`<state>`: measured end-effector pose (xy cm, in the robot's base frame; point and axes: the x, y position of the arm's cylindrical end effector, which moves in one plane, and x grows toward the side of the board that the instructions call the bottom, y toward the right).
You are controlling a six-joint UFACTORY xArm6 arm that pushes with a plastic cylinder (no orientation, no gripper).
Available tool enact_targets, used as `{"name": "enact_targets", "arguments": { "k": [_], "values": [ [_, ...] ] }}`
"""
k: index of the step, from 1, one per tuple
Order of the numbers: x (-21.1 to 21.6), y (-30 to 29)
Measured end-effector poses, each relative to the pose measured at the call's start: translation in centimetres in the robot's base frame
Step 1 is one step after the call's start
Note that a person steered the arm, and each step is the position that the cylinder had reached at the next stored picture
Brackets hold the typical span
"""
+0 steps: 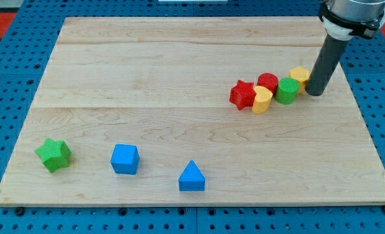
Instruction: Move the blue triangle into the red star
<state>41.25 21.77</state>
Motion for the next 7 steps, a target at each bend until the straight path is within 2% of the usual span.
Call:
{"name": "enact_targets", "arguments": {
  "k": [1,3,4,5,6,7],
  "values": [
    [0.4,0.0],
    [11.0,1.2],
    [17.7,-2.6],
    [20.5,-8.5],
    [19.4,-15.5],
    [20.6,-20.3]
  ]
}}
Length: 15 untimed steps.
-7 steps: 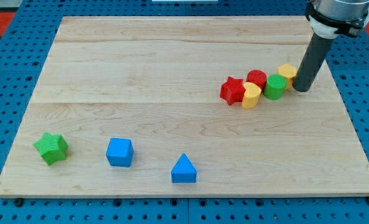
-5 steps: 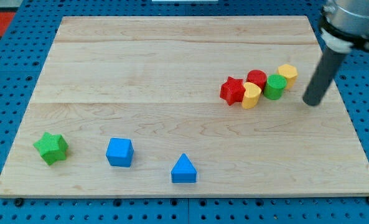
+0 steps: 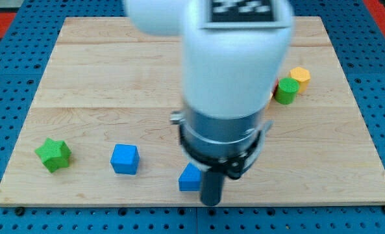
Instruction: Move the blue triangle into the red star
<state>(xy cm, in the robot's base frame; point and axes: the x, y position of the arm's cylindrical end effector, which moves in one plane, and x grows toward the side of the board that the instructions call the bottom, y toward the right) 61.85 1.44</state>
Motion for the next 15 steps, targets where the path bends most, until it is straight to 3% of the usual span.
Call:
{"name": "enact_targets", "arguments": {
  "k": [2,4,9,12,14,15],
  "values": [
    [-3.3,-1.6],
    [-1.8,-8.1],
    [-4.3,-6.3],
    [-10.2,-2.2],
    [-6.4,-0.7],
    [-7.0,0.7]
  ]
}}
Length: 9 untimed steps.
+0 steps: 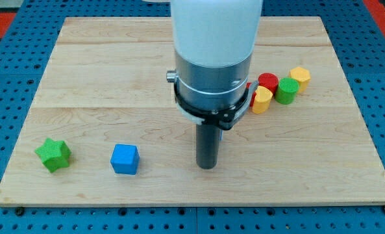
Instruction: Move the blue triangle into the red star
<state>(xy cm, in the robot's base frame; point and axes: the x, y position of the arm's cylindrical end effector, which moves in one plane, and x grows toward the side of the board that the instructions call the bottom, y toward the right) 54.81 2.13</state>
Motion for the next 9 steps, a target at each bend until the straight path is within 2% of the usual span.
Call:
{"name": "enact_targets", "arguments": {
  "k": [2,3,4,5,6,7,8,9],
  "values": [
    [-10.6,0.3],
    [-13.8,1.3],
    [-12.3,-3.7],
    [-15.3,-6.3],
    [-19.0,-5.6],
    [-18.1,3.8],
    [-17.8,9.7],
    [-16.9,-1.7]
  ]
}}
